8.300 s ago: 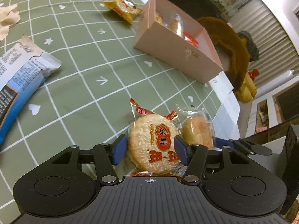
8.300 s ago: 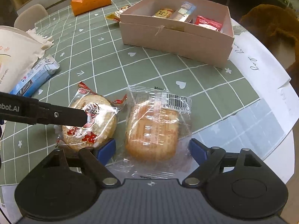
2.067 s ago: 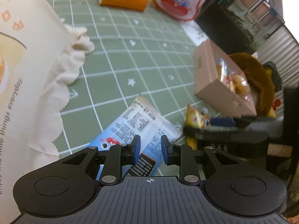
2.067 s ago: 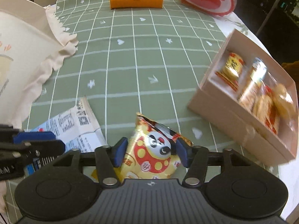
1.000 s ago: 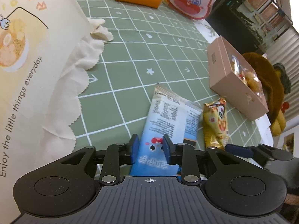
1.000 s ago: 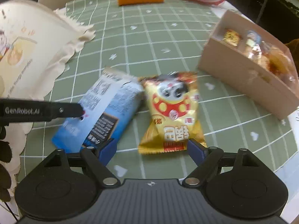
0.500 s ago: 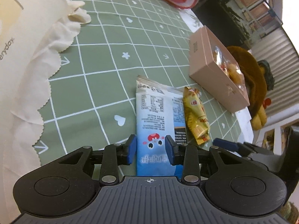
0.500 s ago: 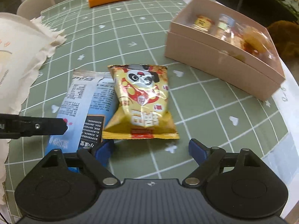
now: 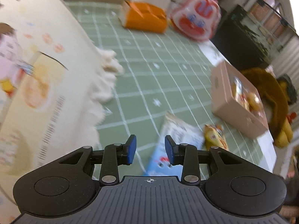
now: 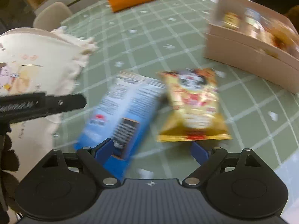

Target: Organize snacks

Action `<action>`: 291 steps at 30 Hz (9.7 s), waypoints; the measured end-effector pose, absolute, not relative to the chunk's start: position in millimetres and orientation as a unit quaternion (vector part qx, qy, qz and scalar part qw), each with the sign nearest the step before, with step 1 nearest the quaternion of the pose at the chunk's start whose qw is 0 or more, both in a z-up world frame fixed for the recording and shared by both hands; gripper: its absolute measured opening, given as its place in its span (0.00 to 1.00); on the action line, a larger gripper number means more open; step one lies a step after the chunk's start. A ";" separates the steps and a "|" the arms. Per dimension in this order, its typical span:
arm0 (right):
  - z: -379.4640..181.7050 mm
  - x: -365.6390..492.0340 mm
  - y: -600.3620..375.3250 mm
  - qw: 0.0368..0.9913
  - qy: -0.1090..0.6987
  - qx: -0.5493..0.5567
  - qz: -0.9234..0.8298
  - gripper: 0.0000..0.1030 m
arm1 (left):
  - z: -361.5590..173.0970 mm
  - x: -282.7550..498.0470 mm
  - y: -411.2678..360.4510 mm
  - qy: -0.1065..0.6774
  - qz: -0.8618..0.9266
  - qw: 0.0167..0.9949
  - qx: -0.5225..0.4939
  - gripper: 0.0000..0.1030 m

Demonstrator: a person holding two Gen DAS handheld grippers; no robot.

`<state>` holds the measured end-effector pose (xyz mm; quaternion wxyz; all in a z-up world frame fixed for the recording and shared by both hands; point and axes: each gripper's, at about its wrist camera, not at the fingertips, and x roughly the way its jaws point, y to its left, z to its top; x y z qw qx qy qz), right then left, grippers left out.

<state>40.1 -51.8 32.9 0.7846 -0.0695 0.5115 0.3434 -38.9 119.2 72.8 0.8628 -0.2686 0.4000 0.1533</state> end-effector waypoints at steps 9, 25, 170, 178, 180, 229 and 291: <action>20.3 39.8 12.1 0.801 0.511 -0.103 0.294 0.95 | 85.7 -43.6 130.6 0.392 0.189 0.867 -0.241 0.37; 17.3 75.3 42.7 0.822 0.521 -0.049 0.226 1.00 | 105.1 -65.3 154.4 0.329 0.218 0.872 -0.290 0.36; 155.8 185.3 -159.9 0.896 0.370 -0.026 0.246 0.84 | 43.2 28.1 35.5 0.441 0.005 0.864 -0.243 0.32; 41.2 158.1 -119.5 0.827 0.494 -0.065 0.259 0.84 | 44.6 21.4 40.8 0.458 0.052 0.858 -0.224 0.32; 24.4 157.8 -109.5 0.818 0.508 -0.083 0.257 0.85 | 45.6 17.4 40.0 0.460 0.052 0.858 -0.222 0.32; -6.9 72.2 -177.1 0.926 0.371 0.005 0.065 1.00 | 4.8 35.3 -6.5 0.323 -0.043 0.945 -0.012 0.27; -14.6 64.4 -177.7 0.943 0.328 0.014 0.058 1.00 | 4.6 44.9 -15.6 0.326 -0.051 0.944 0.003 0.27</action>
